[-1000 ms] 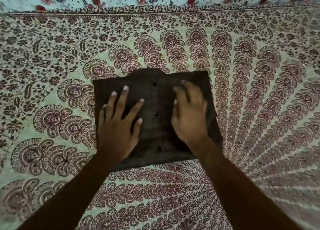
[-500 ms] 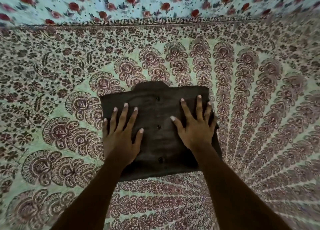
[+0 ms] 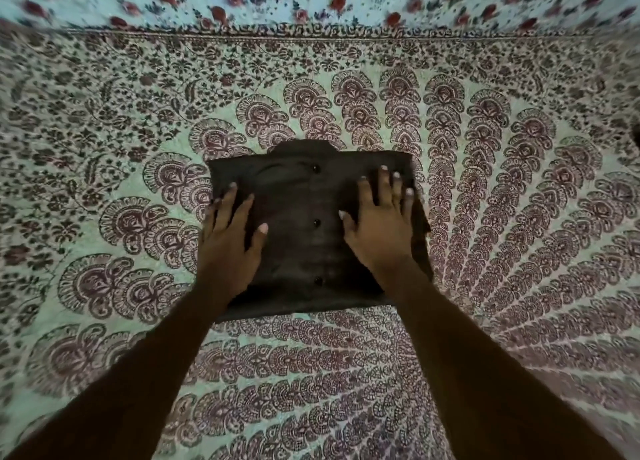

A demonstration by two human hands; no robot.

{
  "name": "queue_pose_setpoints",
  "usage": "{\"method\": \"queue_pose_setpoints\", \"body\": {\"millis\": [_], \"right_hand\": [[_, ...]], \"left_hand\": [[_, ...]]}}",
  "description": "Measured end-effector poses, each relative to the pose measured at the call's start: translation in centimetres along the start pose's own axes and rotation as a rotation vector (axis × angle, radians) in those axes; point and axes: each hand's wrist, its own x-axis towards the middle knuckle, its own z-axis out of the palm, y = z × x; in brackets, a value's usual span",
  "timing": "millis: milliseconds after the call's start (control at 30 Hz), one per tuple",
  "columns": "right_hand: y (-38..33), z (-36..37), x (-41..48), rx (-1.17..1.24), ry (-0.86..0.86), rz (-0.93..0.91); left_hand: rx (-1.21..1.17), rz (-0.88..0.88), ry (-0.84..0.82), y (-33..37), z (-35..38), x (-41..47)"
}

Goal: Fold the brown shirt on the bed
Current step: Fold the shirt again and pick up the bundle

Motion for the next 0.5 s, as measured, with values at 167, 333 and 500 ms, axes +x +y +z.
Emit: {"method": "queue_pose_setpoints", "body": {"millis": [167,333,500], "right_hand": [[-6.3,1.4,-4.2,0.304,0.009,-0.241],[-11.4,1.2,-3.1,0.479,-0.129,-0.013],[-14.6,-3.3,-0.7,0.434,-0.442,0.046]], "left_hand": [[-0.156,-0.52,0.132,0.4,-0.8,-6.5],[-0.409,-0.545,0.056,2.7,-1.9,-6.3],[-0.69,-0.247,0.04,5.5,-3.1,-7.4]]}}
